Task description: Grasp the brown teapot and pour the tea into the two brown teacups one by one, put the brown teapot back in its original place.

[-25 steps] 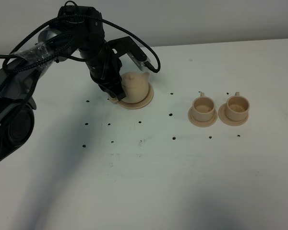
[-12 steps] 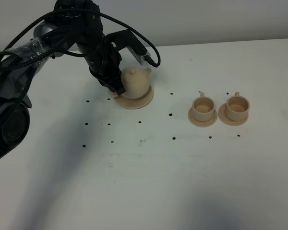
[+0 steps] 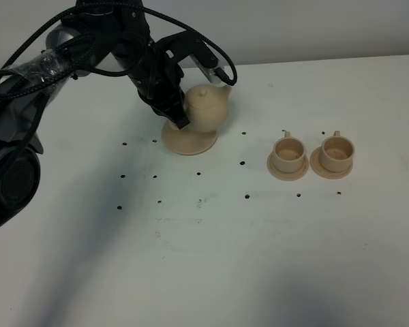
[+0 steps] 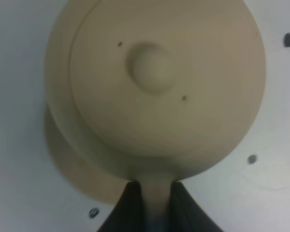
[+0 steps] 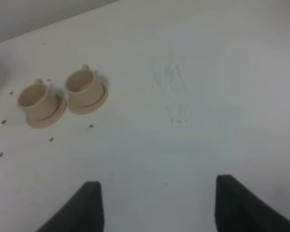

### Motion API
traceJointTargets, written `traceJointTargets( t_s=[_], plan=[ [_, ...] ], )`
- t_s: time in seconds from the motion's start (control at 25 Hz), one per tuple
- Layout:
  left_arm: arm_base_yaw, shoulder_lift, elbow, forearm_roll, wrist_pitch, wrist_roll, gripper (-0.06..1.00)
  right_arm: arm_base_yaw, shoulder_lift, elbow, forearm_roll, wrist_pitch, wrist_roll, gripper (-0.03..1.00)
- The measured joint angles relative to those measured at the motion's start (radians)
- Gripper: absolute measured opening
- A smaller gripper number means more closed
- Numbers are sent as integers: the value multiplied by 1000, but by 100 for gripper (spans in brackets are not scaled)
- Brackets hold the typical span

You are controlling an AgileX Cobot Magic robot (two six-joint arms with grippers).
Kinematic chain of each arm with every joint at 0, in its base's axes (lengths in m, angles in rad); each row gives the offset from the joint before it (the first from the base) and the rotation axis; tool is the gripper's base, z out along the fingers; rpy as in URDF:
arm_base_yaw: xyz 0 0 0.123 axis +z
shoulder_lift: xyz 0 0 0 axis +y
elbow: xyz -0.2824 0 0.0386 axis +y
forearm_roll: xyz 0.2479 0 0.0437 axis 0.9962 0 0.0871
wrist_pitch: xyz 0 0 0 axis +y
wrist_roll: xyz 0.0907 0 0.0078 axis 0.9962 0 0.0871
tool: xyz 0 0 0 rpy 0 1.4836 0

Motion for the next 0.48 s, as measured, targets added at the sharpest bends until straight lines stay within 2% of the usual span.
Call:
traceJointTargets(
  t_s=[0.48],
  plan=[
    [-149,0,0,-14,-51,7,11,0,0,0,0,0,0,49]
  ],
)
